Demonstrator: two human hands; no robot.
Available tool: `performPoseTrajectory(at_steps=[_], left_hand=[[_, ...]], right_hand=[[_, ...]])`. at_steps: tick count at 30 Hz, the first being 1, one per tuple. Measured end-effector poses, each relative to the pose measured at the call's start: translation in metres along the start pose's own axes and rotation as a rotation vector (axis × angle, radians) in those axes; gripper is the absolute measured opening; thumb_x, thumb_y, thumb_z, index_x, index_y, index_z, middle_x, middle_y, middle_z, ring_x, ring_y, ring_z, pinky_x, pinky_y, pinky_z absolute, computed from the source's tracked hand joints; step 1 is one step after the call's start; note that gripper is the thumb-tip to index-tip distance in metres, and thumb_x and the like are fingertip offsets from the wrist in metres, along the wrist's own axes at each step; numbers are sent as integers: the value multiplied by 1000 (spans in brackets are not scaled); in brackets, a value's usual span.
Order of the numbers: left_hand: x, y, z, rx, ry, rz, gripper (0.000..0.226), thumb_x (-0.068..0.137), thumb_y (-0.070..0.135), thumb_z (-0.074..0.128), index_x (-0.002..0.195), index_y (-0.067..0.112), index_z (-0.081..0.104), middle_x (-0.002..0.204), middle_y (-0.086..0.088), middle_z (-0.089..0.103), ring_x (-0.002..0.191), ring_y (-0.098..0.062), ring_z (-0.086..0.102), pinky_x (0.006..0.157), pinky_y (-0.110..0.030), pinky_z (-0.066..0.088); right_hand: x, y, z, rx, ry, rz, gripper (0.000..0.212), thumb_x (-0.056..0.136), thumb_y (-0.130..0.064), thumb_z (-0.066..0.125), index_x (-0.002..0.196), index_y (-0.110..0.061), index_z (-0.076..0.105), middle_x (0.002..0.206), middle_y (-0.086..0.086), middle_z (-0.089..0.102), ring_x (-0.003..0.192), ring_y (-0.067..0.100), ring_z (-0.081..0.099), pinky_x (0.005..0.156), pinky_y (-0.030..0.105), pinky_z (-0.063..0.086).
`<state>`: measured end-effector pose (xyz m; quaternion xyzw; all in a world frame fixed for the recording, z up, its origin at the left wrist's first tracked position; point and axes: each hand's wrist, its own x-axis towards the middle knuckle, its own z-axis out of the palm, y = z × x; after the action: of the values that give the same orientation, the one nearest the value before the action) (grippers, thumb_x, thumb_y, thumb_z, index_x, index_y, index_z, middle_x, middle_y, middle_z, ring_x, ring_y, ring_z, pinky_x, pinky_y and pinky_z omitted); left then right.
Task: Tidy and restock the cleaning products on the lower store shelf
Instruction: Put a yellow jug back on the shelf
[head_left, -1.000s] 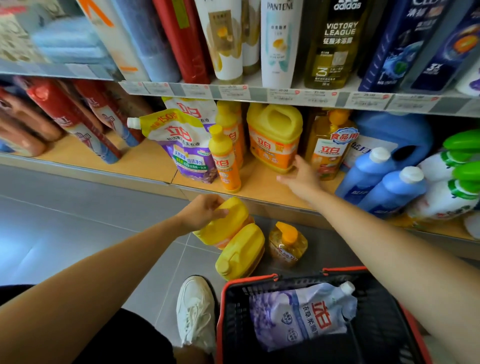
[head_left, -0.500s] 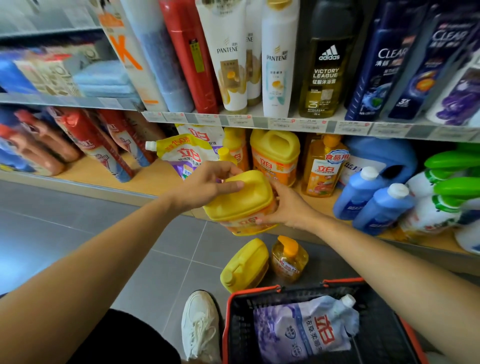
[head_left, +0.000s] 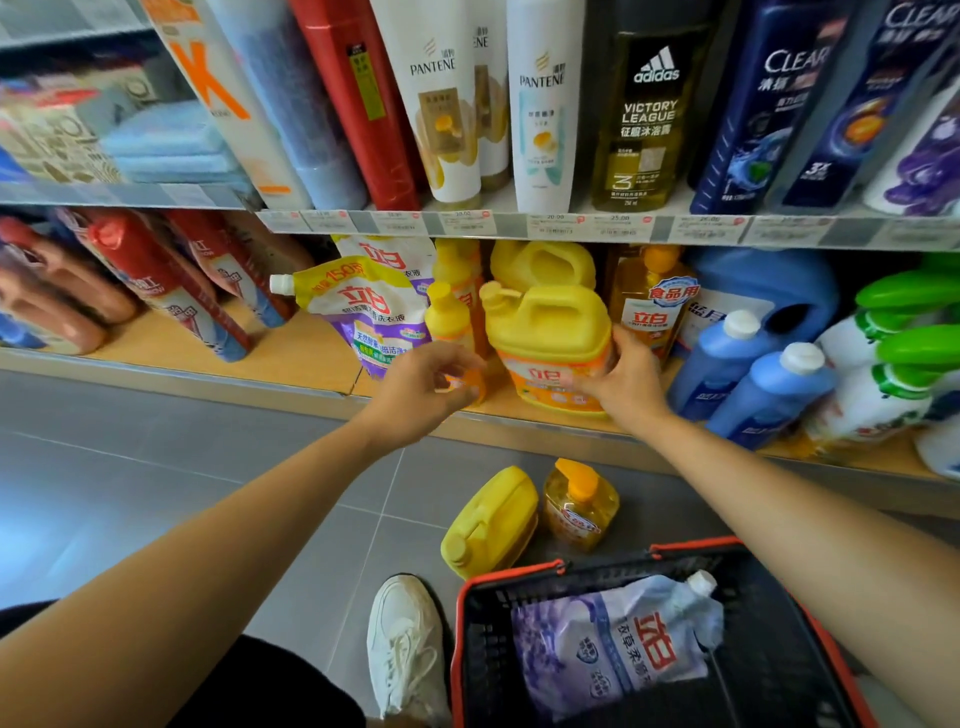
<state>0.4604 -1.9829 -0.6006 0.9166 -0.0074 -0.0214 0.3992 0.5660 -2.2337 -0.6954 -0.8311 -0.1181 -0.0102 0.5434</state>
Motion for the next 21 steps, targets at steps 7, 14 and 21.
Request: performPoseTrajectory(at_steps=[7,14,21], left_hand=[[-24,-34,66,198,-424,-208,32,89,33,77,114,15,69,102,1,70,95,-19,68,90,-38,56],[-37,-60,99,199,-399,-359,47,88,38,78,124,17,57,107,-1,64,97,-19,62,81,-33,51],[-38,-67,91,-86,-423,-443,31,92,19,75,116,2,64,105,-12,67,93,-20,60,84,-39,54]], right_hand=[[7,10,16,-64,130,87,69,64,-41,91,119,-14,60,116,6,70,109,26,64,88,37,52],[24,12,27,-250,201,176,66,59,-58,87,102,-14,62,106,10,70,102,33,64,83,44,52],[39,14,34,-185,100,295,56,69,-46,86,110,-13,65,115,11,68,111,30,62,94,44,51]])
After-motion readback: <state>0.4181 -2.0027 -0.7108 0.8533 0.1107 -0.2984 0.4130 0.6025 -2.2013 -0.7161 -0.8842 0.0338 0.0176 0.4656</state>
